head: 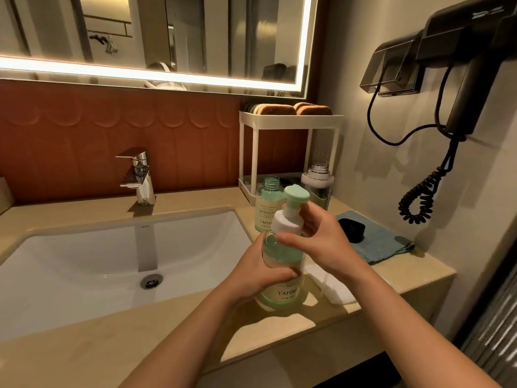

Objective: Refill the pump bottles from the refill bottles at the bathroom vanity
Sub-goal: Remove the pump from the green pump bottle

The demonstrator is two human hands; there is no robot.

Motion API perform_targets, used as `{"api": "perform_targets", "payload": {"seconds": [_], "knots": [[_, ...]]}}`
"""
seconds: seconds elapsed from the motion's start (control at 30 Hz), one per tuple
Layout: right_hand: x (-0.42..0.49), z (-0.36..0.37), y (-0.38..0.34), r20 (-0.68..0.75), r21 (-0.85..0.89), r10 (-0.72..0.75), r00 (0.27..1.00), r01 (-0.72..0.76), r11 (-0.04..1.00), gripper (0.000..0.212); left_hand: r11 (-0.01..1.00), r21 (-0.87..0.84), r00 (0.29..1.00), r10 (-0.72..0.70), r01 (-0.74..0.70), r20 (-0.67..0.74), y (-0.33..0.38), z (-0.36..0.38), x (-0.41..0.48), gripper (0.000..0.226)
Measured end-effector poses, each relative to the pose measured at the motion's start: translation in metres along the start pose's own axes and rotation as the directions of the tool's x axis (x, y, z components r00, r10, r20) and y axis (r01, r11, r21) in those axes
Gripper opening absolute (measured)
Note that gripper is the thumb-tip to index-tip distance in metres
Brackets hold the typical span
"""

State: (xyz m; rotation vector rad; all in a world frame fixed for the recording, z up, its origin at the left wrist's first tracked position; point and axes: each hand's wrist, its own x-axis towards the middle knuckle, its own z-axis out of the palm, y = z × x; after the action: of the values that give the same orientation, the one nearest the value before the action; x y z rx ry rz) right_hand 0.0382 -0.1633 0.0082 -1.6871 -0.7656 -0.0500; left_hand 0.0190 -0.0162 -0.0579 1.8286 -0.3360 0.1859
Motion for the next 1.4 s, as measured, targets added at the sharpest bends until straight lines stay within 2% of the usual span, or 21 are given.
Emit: {"api": "perform_targets", "payload": {"seconds": [0.13,0.27,0.33,0.47,0.6,0.7,0.97,1.07,1.2,1.3,1.4], "knots": [[0.003,-0.010,-0.003,-0.018,0.258,0.005,1.000,0.000,0.966,0.047,1.000,-0.024,1.000,0.014,-0.014,-0.009,0.000,0.000,-0.001,0.073],[0.006,-0.017,-0.009,0.072,0.215,0.010,0.997,-0.026,0.976,0.049,1.000,-0.001,1.000,0.006,-0.006,0.006,0.000,0.000,0.000,0.077],[0.004,-0.018,-0.009,0.072,0.216,0.002,0.997,-0.017,0.976,0.049,1.000,0.003,1.000,0.001,-0.001,0.005,0.000,0.000,0.000,0.078],[0.002,-0.021,-0.007,0.003,0.299,-0.016,1.000,0.014,0.954,0.048,1.000,-0.019,1.000,0.005,-0.005,0.004,0.002,0.000,-0.001,0.078],[0.007,-0.030,-0.003,-0.129,0.516,0.033,0.991,0.038,0.856,0.075,1.000,-0.031,1.000,-0.003,0.002,-0.001,0.002,0.000,-0.002,0.083],[0.008,-0.038,-0.001,-0.196,0.621,0.085,0.977,0.056,0.782,0.085,1.000,-0.026,1.000,-0.015,0.015,0.002,0.002,0.000,-0.001,0.087],[0.009,-0.059,-0.003,-0.283,0.699,0.085,0.955,0.145,0.701,0.085,0.999,-0.020,1.000,-0.025,0.025,0.001,0.001,-0.001,0.003,0.086],[0.006,-0.067,-0.001,-0.318,0.709,0.106,0.942,0.162,0.686,0.075,0.999,-0.015,0.999,-0.034,0.034,-0.005,-0.002,0.000,0.007,0.088],[0.004,-0.078,0.003,-0.381,0.761,0.211,0.900,0.176,0.624,0.030,0.999,-0.006,0.998,-0.039,0.039,-0.040,-0.004,-0.001,0.014,0.089],[0.002,-0.086,0.012,-0.410,0.716,0.290,0.864,0.108,0.690,0.021,0.998,0.019,0.995,-0.054,0.056,-0.086,-0.006,0.000,0.021,0.093],[0.001,-0.094,0.025,-0.432,0.624,0.391,0.813,-0.044,0.780,0.023,0.996,0.030,0.983,-0.081,0.087,-0.167,-0.010,0.003,0.031,0.089]]}}
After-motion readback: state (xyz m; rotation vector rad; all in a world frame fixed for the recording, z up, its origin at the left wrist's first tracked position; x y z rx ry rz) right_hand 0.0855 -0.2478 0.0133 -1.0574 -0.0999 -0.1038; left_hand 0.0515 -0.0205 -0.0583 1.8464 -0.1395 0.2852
